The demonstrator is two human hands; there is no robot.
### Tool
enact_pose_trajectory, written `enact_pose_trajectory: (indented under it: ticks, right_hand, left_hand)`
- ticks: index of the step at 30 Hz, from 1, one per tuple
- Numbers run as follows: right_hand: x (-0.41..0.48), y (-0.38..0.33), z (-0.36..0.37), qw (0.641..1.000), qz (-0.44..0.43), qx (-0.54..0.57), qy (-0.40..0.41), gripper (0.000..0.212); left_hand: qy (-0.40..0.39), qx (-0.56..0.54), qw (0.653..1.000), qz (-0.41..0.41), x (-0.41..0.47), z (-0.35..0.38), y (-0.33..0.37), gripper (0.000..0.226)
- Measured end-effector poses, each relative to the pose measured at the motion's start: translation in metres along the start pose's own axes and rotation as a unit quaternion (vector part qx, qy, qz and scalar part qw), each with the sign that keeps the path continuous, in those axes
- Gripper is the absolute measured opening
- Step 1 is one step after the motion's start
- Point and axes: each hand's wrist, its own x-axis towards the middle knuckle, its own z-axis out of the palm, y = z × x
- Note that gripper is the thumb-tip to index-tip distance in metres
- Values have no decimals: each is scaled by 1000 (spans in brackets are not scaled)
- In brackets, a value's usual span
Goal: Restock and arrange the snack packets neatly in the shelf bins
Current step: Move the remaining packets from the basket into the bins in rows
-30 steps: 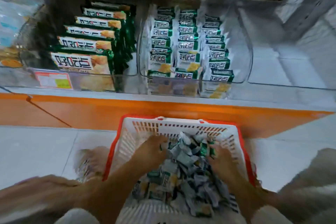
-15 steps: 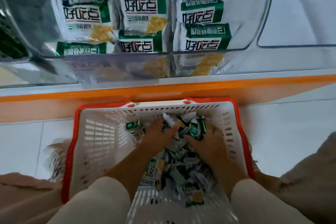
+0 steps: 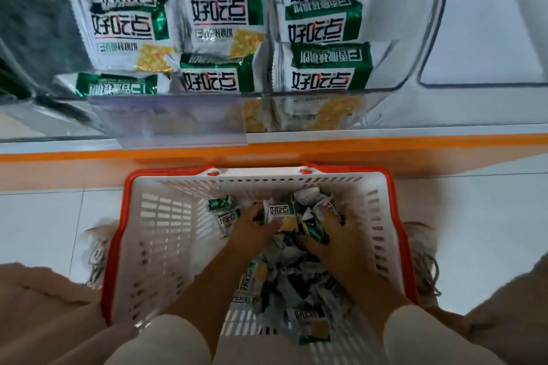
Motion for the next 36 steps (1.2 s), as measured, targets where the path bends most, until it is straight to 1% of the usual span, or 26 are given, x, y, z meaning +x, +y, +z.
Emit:
enact_pose_trajectory:
  ticks: [2, 4, 5, 7, 9, 11, 12, 14, 15, 16, 17, 18, 20, 21, 22, 23, 25, 27, 28, 29, 30, 31, 32, 33, 35, 36]
  right_hand:
    - [2, 1, 2, 999, -13, 16, -39, 84]
    - [3, 5, 2, 997, -34, 34, -64, 79]
    - [1, 3, -2, 996, -42, 40, -63, 72]
    - [-3, -3, -16, 996, -54, 53, -50, 58]
    - [-9, -9, -27, 993, -49, 95, -51, 53]
    - [-19, -19, -39, 986, -31, 157, -52, 52]
    - [-24, -24, -46, 981, -25, 186, -47, 54]
    - [-33, -37, -58, 977, -31, 210, -23, 55]
    - [-38, -46, -66, 976, -40, 214, -6, 55]
    - [-44, -56, -74, 975, -53, 218, 8, 55]
    - [-50, -66, -82, 972, -71, 222, 23, 55]
    - [-55, -75, -89, 969, -94, 227, 38, 56]
    - [-69, -90, -105, 960, -133, 241, 53, 57]
    - [-77, -95, -113, 955, -148, 250, 54, 56]
    - [-85, -99, -123, 950, -166, 259, 57, 55]
    - [-94, -101, -133, 946, -183, 262, 55, 53]
    - [-113, -104, -155, 935, -213, 281, 40, 46]
    - [-129, -104, -177, 922, -226, 313, 23, 40]
    - [-135, -104, -188, 919, -228, 320, 30, 41]
    - [-140, -104, -199, 915, -228, 330, 39, 47]
    - [-143, -103, -210, 910, -217, 350, 46, 57]
    - [-145, -103, -220, 902, -198, 381, 44, 68]
    - [-145, -103, -229, 895, -175, 409, 36, 72]
    - [-145, -105, -239, 892, -159, 423, 24, 69]
    - [-143, -108, -257, 888, -142, 437, -6, 55]
    - [-140, -111, -265, 880, -137, 454, -22, 52]
  left_hand:
    - [1, -21, 1000, -3, -7, 0, -5, 53]
    - [-5, -49, 999, -18, -13, 4, -13, 53]
    - [-4, -67, 997, -33, -17, 6, -16, 54]
    - [-3, -104, 994, -45, -26, 11, -18, 49]
    - [-8, -145, 988, -54, -36, 15, -18, 50]
    - [0, -175, 982, -70, -48, 17, -13, 60]
    - [8, -183, 980, -70, -56, 16, -10, 60]
    - [11, -225, 972, -61, -69, 10, 1, 52]
    - [1, -254, 966, -52, -75, 6, 9, 44]
    - [-6, -276, 960, -42, -82, 2, 16, 40]
    - [-11, -290, 957, -27, -90, -3, 25, 43]
    - [-17, -304, 953, -11, -97, -8, 32, 55]
    - [-40, -322, 946, 18, -113, -18, 46, 97]
    - [-47, -320, 946, 34, -124, -21, 55, 114]
    - [-53, -317, 946, 49, -135, -24, 62, 123]
    - [-57, -315, 945, 63, -145, -26, 68, 125]
    - [-57, -310, 944, 99, -164, -29, 80, 113]
    - [-58, -310, 939, 138, -183, -32, 93, 99]
    - [-63, -315, 935, 151, -192, -33, 99, 86]
    - [-74, -322, 930, 164, -201, -34, 104, 74]
    - [-85, -333, 923, 171, -211, -35, 110, 67]
    - [-100, -340, 918, 177, -220, -36, 115, 64]
    - [-109, -344, 915, 180, -228, -36, 121, 63]
    - [-117, -344, 913, 186, -233, -36, 127, 64]
    - [-129, -339, 911, 198, -243, -37, 139, 69]
    - [-132, -343, 908, 202, -246, -38, 147, 68]
